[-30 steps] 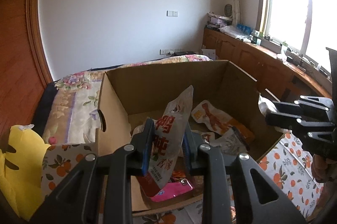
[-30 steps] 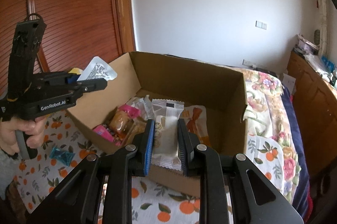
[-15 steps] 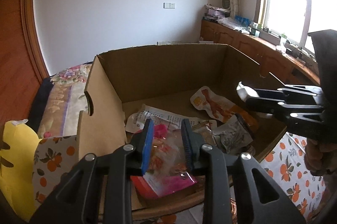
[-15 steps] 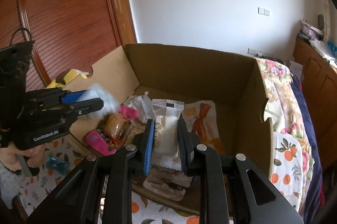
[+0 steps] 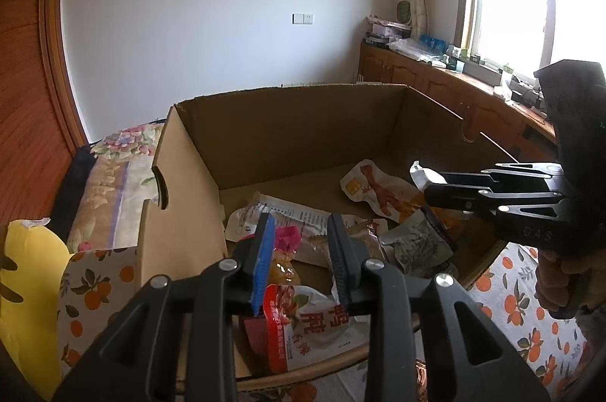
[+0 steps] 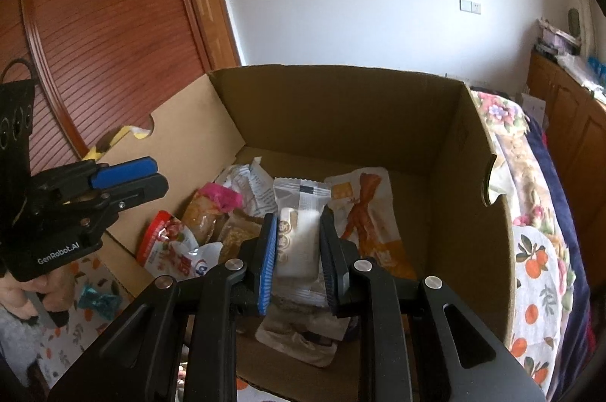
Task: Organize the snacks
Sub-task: 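Lower both snacks into the box and open both tools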
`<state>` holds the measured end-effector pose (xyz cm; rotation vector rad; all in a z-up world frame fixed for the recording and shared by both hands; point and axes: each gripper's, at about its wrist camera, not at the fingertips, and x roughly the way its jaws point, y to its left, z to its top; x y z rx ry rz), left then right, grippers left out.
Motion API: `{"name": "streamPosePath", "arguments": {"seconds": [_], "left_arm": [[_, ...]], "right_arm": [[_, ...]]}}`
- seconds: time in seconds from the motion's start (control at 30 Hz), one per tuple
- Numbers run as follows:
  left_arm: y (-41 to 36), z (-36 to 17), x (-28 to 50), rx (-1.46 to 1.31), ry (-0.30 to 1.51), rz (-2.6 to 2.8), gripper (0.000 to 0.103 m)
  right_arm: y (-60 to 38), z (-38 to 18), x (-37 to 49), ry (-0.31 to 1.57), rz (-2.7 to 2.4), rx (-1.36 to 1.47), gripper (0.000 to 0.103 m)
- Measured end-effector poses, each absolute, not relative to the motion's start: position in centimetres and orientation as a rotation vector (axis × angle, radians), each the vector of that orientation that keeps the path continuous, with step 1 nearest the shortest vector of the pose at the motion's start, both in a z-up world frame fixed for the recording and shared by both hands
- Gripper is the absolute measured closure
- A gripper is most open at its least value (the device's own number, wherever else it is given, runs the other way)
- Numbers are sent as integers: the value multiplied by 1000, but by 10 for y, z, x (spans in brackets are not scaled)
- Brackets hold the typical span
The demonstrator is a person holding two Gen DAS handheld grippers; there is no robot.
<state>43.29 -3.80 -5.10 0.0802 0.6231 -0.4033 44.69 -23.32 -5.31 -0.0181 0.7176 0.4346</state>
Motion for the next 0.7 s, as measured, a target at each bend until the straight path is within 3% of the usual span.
{"name": "streamPosePath", "arguments": {"seconds": [0.23, 0.7], "left_arm": [[-39, -52, 432, 85, 610, -405, 71], [-40, -54, 432, 80, 612, -390, 68]], "right_arm": [[-234, -54, 446, 710, 434, -24, 81], [-230, -45, 431, 668, 416, -71, 68]]}}
